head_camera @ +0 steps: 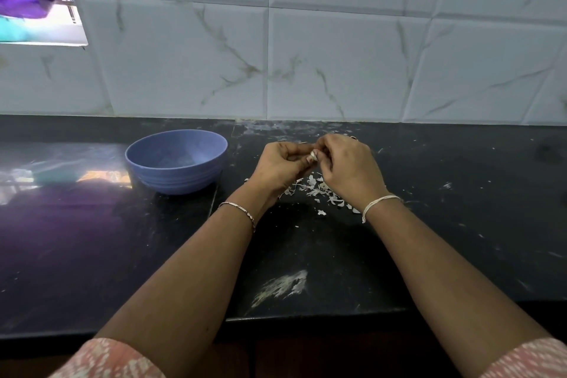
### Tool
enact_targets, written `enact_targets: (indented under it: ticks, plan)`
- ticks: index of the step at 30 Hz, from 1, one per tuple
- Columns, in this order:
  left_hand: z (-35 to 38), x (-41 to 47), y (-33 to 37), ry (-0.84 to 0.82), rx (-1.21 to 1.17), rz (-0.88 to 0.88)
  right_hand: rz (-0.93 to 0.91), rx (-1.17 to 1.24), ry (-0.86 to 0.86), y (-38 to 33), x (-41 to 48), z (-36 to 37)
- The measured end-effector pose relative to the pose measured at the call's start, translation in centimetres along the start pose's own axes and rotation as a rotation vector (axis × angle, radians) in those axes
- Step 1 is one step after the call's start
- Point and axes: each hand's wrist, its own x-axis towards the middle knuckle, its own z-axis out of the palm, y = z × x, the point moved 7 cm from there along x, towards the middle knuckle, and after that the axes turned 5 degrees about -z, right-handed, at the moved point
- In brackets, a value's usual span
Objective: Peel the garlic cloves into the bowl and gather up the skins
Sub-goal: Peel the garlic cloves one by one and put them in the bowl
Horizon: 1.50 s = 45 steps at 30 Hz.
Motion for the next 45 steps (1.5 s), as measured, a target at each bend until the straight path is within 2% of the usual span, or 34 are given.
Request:
enact_targets:
  ticks: [8, 12, 18, 24, 45]
  plan:
    - [0.7, 0.0, -0.2, -0.025, -0.056, -0.059, 0.156, 0.089, -0.075, 1.4, -0.1, 1.0]
    - [0.6, -0.1, -0.3, -0.031, -0.098, -0.099, 0.180, 0.103, -0.006, 2.8, -0.3, 0.6]
    - [0.4, -0.1, -0.4, -0.041, -0.167, -0.111, 0.108, 0.280, 0.052, 2.9, -0.4, -0.3]
    - [0.1, -0.3, -0.3, -0.040, -0.196, -0.122, 0.076, 0.288, 0.110, 2.2, -0.3, -0.7]
    - [0.1, -0.1, -0.8, -0.087, -0.301, -0.168, 0.088, 0.276, 0.138, 1.8, 0.0, -0.3]
